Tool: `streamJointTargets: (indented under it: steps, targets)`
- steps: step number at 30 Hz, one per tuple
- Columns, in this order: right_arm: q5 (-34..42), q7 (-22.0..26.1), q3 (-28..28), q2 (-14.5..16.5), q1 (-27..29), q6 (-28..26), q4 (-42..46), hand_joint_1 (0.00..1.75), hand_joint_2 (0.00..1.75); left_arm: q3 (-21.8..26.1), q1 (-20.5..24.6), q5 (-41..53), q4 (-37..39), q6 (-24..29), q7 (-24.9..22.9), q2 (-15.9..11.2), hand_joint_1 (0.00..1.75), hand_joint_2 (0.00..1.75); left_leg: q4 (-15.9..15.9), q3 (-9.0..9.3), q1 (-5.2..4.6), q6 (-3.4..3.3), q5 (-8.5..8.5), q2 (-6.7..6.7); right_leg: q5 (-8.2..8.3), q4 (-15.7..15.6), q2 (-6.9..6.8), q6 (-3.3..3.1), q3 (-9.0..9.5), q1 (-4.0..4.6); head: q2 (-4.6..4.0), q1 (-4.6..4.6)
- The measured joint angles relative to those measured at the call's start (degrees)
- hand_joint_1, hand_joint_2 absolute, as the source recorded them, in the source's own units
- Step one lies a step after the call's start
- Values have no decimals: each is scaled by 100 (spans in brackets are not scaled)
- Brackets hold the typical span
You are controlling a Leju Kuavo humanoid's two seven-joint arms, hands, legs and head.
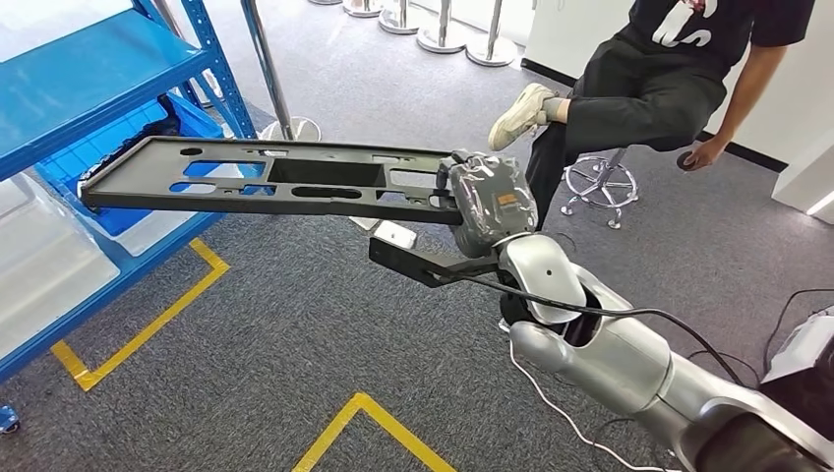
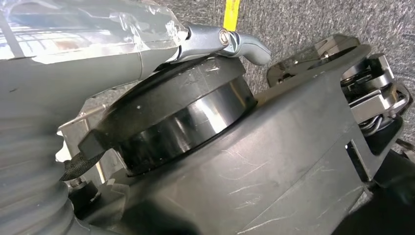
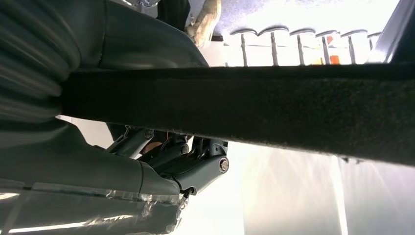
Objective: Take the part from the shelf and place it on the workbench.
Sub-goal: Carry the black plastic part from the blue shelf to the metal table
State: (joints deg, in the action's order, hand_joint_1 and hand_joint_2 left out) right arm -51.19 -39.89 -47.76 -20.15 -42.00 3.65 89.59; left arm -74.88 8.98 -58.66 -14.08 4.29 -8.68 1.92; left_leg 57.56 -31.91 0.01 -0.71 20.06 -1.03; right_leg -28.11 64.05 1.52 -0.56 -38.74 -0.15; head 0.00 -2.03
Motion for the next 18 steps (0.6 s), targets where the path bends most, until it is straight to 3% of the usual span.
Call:
streamJointTargets:
  steps: [2, 3, 4, 5, 7, 9, 12, 14, 17, 18]
  targets:
    - [14, 0, 0, 0, -10, -51, -4, 175, 175, 0, -6, 5, 0, 0, 0, -4, 0, 175, -2, -17, 1, -12, -14, 69, -346, 740, -82, 51, -324, -35, 0, 55]
    - [14, -1, 0, -1, -6, -62, -7, 175, 175, 0, -9, 7, 1, -4, 0, -6, 0, 175, 4, -22, 2, -10, -13, 103, -424, 1010, -97, 75, -435, -57, 0, 73]
    - [14, -1, 0, -4, 0, -66, -11, 175, 175, 0, -10, 7, 1, -9, -1, -8, 0, 175, 14, -24, 6, -5, -9, 133, -400, 1090, -108, 98, -455, -77, 0, 87]
    - [13, -2, 0, -7, 3, -66, -14, 175, 175, 0, -10, 7, 2, -16, -1, -10, 0, 175, 29, -24, 13, 7, -1, 159, -277, 945, -126, 119, -367, -96, 0, 104]
    - [6, -2, 0, -13, 6, -64, -19, 175, 175, 0, -3, 7, 3, -32, -2, -19, 0, 175, 78, -27, 27, 62, 35, 203, 45, 190, -235, 152, 37, -117, 0, 136]
    - [-8, -1, 0, -14, 4, -60, -22, 175, 175, 0, 0, 5, 6, -58, -4, -35, 0, 175, 139, -46, 14, 131, 74, 236, 174, -348, -304, 108, 299, -105, 0, 172]
    - [-11, -4, 0, -15, 3, -56, -25, 175, 175, 0, 0, 3, 7, -78, -16, -52, 0, 175, 165, -55, -2, 205, 93, 272, 157, -398, -231, -26, 288, -86, 0, 137]
    - [10, -6, 0, -15, -4, -60, -26, 175, 175, 0, 6, 2, 7, -79, -22, -60, 0, 175, 360, -114, 8, 265, 246, 234, 171, -410, -189, -104, 285, -88, 0, 104]
    - [42, -6, 0, -14, -11, -64, -32, 175, 175, 0, 39, 2, 7, -93, -20, -63, 0, 175, 1387, -522, 2, 301, 795, 148, 180, -416, -128, -172, 285, -62, 0, -13]
    - [51, -6, 0, -14, -10, -64, -39, 175, 175, 0, 55, 1, 7, -102, -19, -64, 0, 175, 1712, -654, -9, 292, 906, 142, 179, -416, -100, -179, 286, -44, 0, -42]
